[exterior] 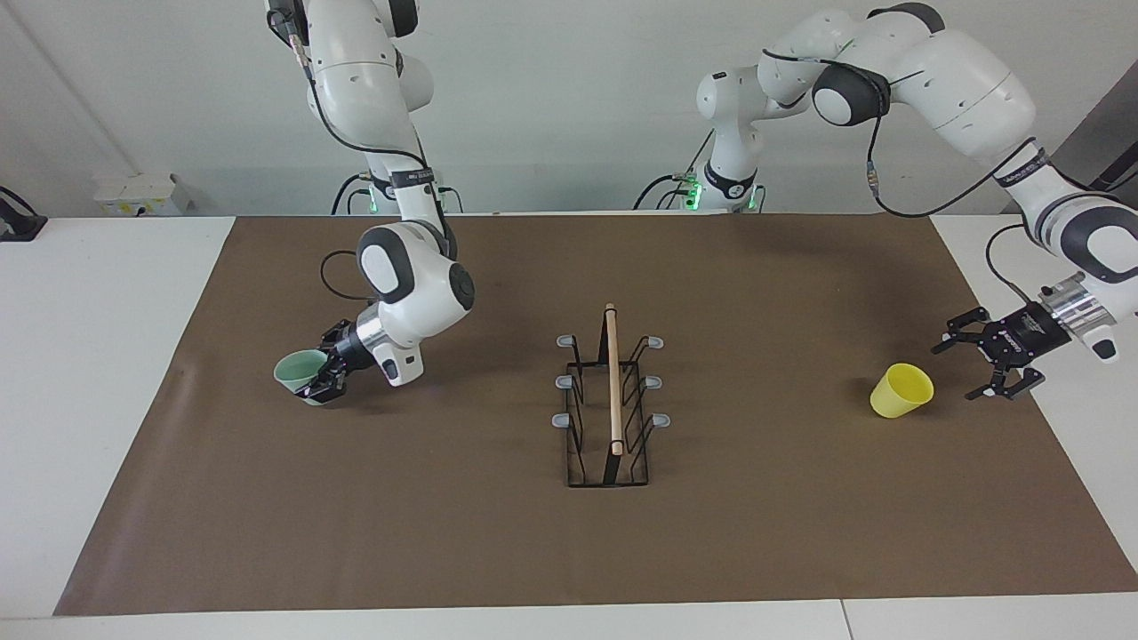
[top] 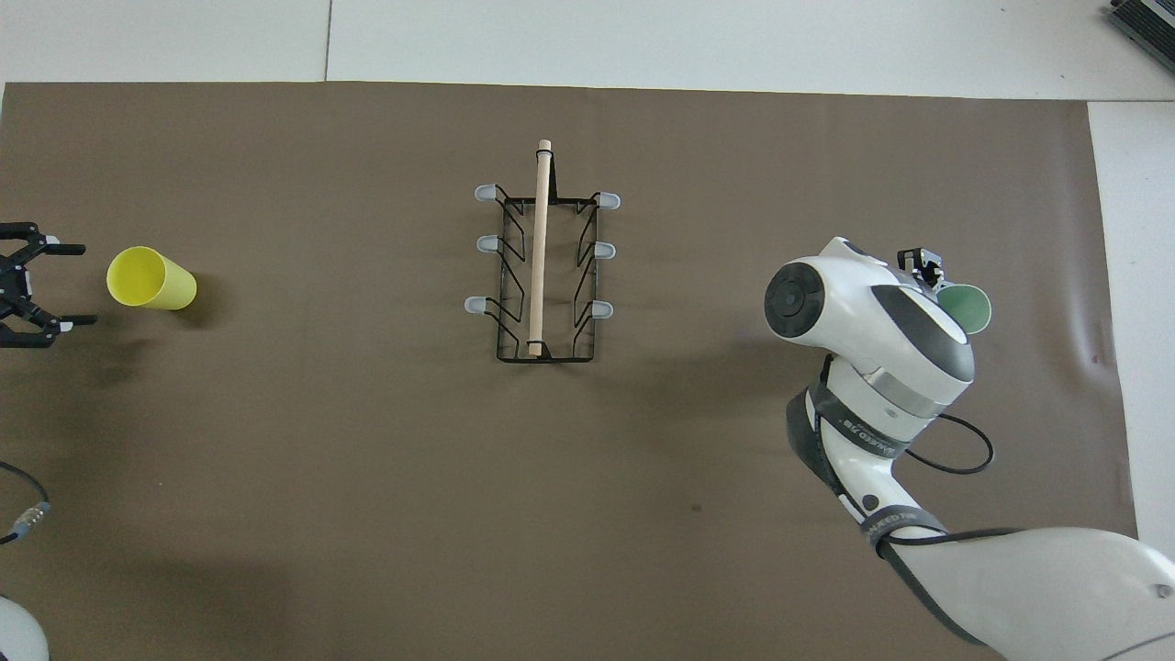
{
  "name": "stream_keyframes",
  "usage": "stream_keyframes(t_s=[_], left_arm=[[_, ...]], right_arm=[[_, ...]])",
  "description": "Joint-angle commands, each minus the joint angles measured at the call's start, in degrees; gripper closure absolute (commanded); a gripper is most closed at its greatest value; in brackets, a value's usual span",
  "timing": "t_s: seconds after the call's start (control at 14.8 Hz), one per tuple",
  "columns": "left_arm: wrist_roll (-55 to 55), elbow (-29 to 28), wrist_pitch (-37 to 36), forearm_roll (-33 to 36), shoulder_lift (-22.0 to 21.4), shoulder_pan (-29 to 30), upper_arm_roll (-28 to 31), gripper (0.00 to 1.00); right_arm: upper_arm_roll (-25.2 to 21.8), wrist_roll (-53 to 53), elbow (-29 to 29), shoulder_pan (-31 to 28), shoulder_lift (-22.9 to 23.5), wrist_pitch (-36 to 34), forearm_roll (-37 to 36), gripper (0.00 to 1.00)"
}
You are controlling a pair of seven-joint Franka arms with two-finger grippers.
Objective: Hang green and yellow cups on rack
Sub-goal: 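Grasp the green cup with the right gripper while the left gripper grasps yellow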
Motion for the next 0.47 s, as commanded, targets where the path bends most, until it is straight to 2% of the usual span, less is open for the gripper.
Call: stream_keyframes(t_s=[0.0, 0.27, 0.41], left_arm=[[-0.03, -7.67, 2.57, -3.34, -3.13, -1.08, 0.61, 0.00], [0.06, -14.36, 3.63, -8.43, -5.67, -2.75, 0.70, 0.00], [0.41, -18.48, 3.98, -10.89, -7.25, -3.01, 0.61, 0.00]], right_arm=[[0.52, -7.27, -1.23, -2.75, -7.17, 0.53, 9.30, 1.00], [0.35, -8.43, -0.80, -4.77, -10.96, 0.79, 24.14, 1.00], [0.34, -8.34, -0.01, -5.03, -11.32, 1.31, 32.15, 1.00]])
